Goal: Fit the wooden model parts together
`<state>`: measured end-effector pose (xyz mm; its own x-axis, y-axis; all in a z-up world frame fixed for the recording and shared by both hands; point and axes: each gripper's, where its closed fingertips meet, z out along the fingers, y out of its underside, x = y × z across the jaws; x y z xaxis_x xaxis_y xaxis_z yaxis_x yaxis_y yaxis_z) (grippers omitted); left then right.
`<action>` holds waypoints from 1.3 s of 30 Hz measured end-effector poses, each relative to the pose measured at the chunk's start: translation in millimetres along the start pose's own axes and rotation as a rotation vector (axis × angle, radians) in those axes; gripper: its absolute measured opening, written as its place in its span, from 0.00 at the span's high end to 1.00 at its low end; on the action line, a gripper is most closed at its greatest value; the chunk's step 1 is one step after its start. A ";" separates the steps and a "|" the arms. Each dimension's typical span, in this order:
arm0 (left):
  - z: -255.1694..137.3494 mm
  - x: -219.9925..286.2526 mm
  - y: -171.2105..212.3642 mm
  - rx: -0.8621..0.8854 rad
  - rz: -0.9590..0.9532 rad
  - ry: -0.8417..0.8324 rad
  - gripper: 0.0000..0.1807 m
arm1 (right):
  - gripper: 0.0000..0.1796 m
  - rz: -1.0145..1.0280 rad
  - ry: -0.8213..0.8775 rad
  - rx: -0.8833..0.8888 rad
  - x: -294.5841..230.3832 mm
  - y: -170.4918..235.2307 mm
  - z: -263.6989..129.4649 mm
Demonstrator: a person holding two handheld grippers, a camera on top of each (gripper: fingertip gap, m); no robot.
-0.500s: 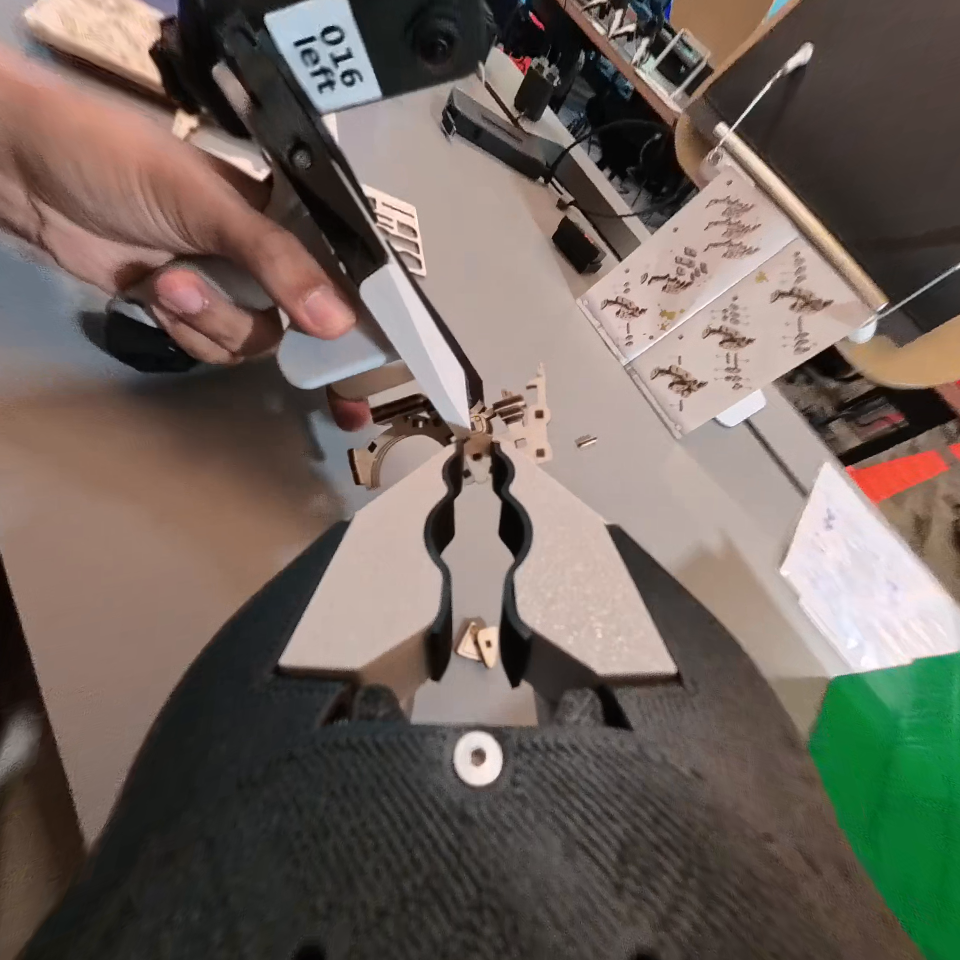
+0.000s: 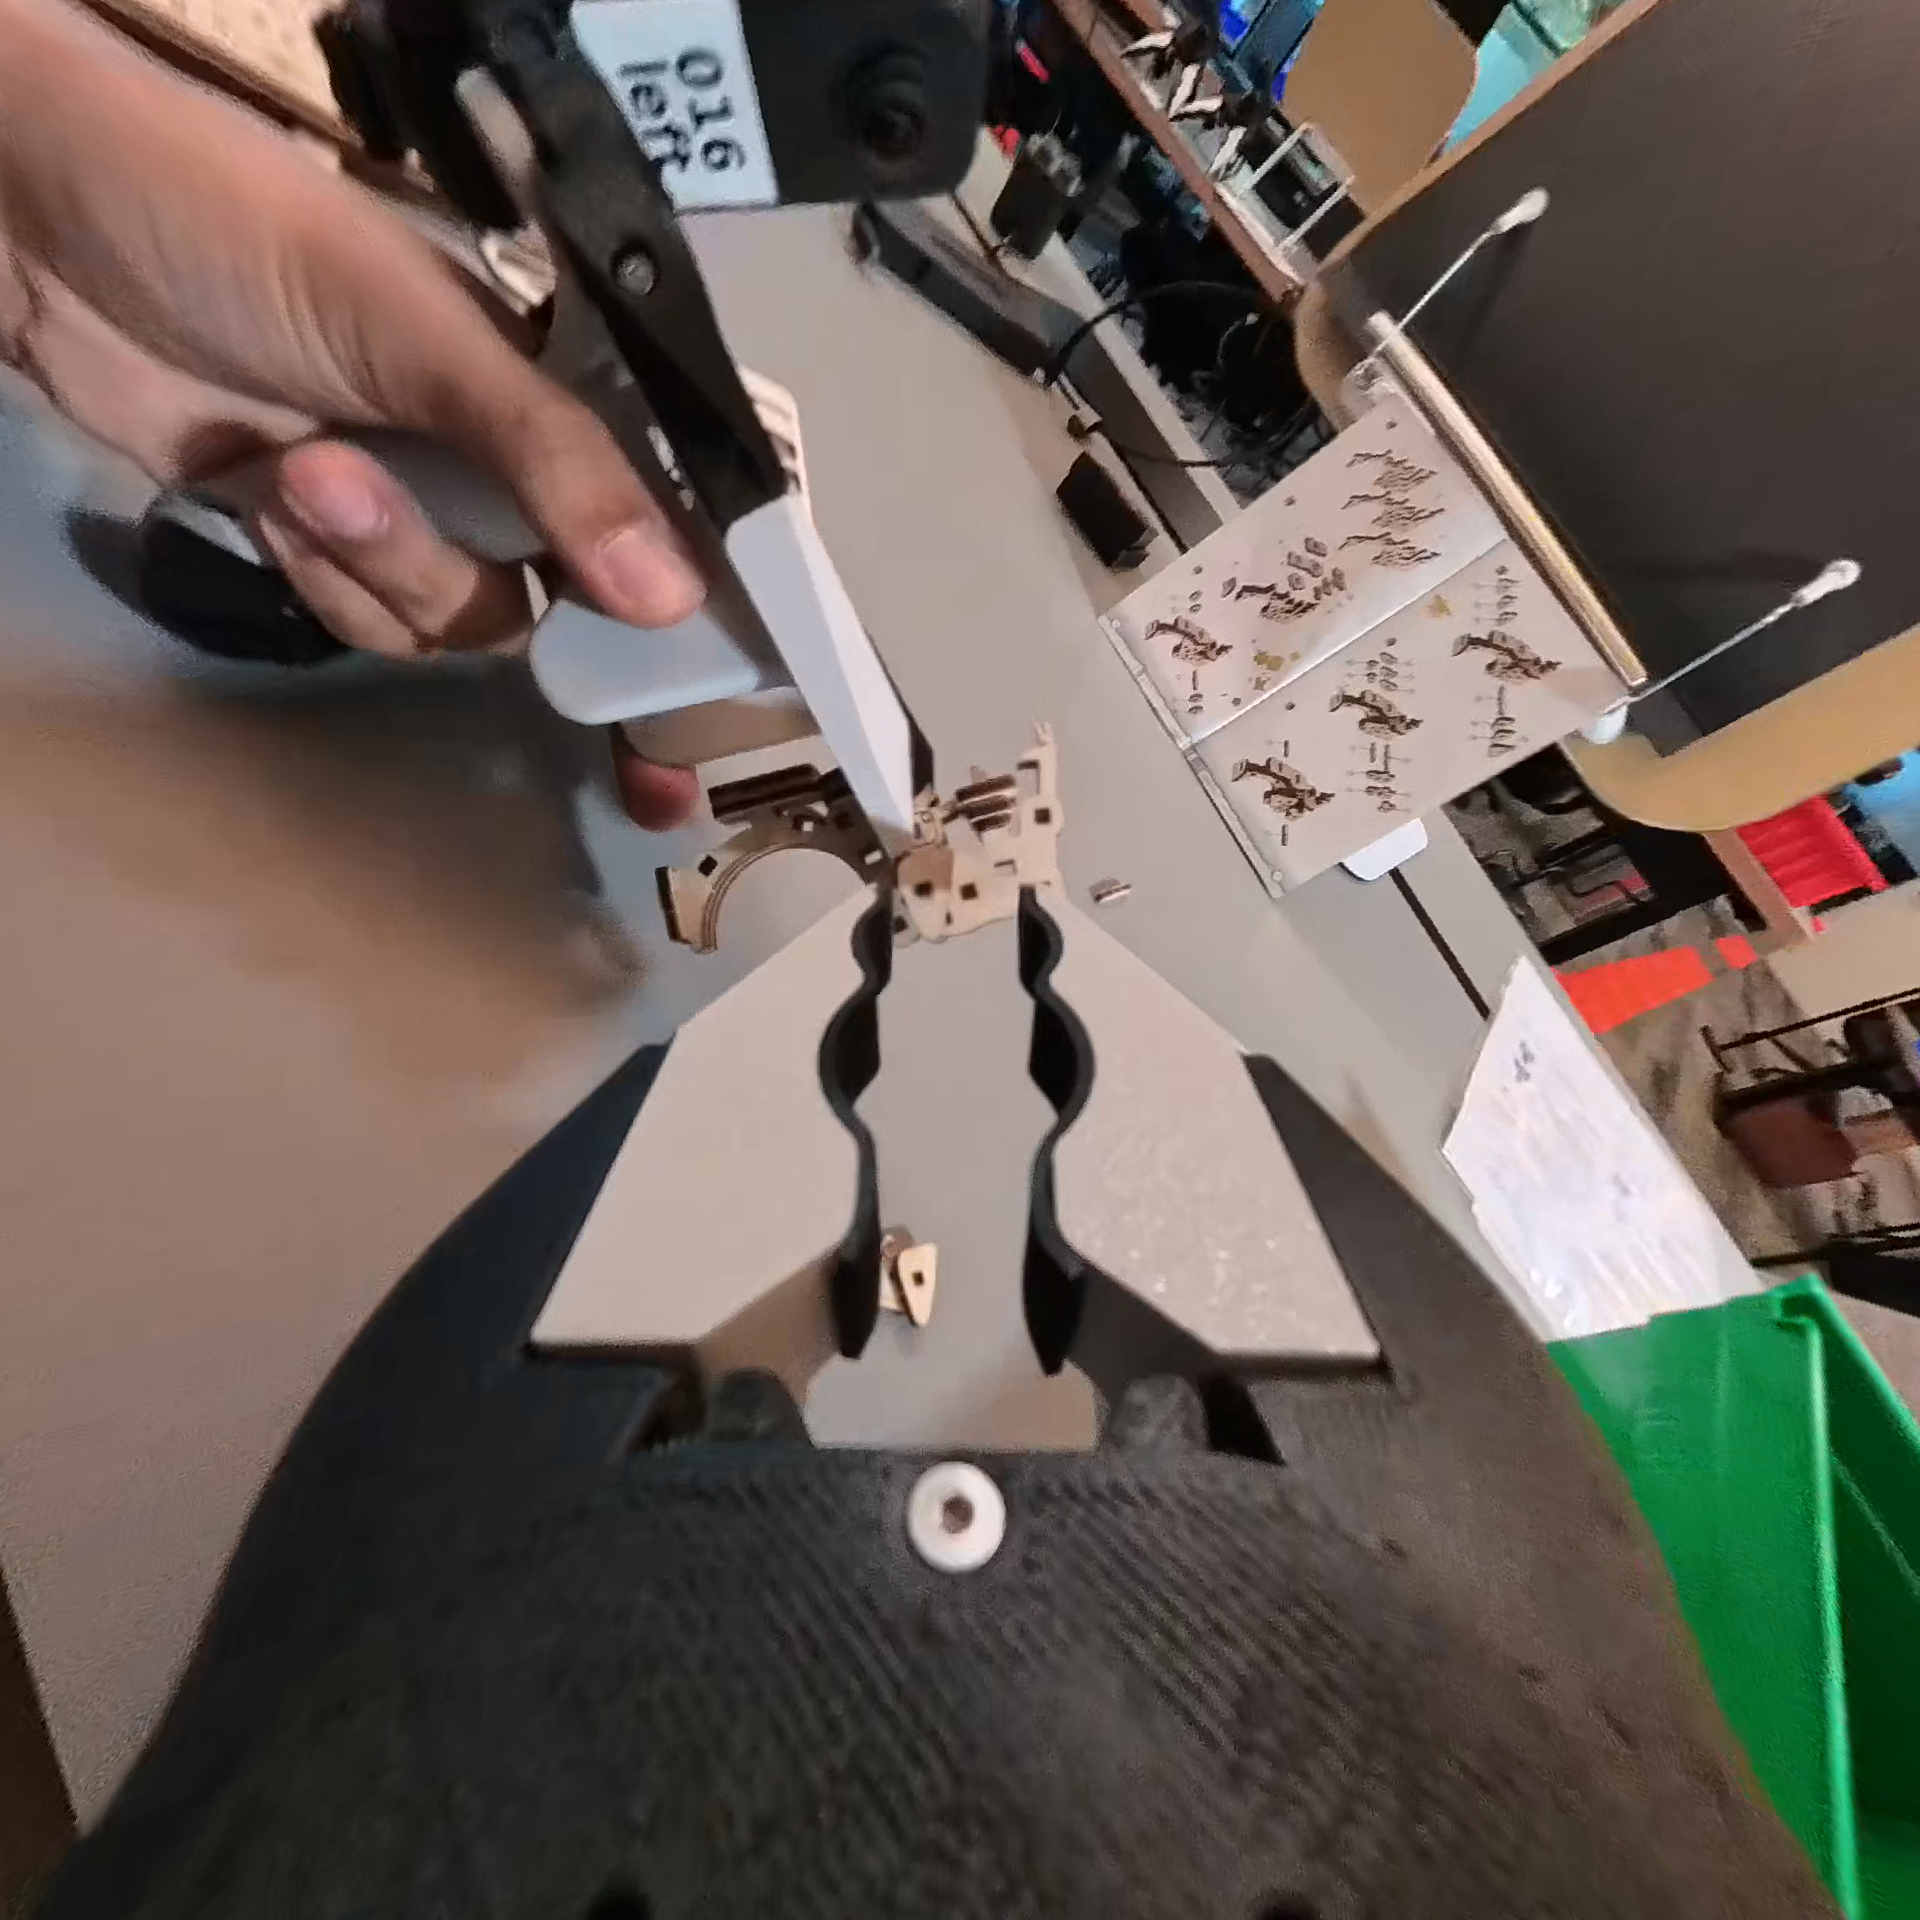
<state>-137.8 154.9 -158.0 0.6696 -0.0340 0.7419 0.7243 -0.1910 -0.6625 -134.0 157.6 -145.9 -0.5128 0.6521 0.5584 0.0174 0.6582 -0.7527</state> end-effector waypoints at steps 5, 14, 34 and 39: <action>2.7 5.0 4.1 -0.023 0.013 0.021 0.90 | 0.95 -0.063 -0.028 -0.035 -8.8 6.2 3.1; 3.6 1.4 -2.2 0.025 0.108 -0.091 0.90 | 0.96 0.087 -0.040 -0.102 -4.4 9.9 6.4; -16.1 29.8 -29.2 0.182 0.083 0.173 0.90 | 0.95 0.649 -0.127 0.338 30.7 -33.6 -25.2; -15.4 39.7 -27.5 0.185 0.092 0.228 0.90 | 0.94 0.654 -0.185 0.328 15.7 -39.4 -20.0</action>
<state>-133.7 143.7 -108.8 0.6951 -0.2660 0.6679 0.6937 0.0040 -0.7203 -125.6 149.4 -100.5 -0.6218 0.7787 -0.0836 0.1258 -0.0060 -0.9920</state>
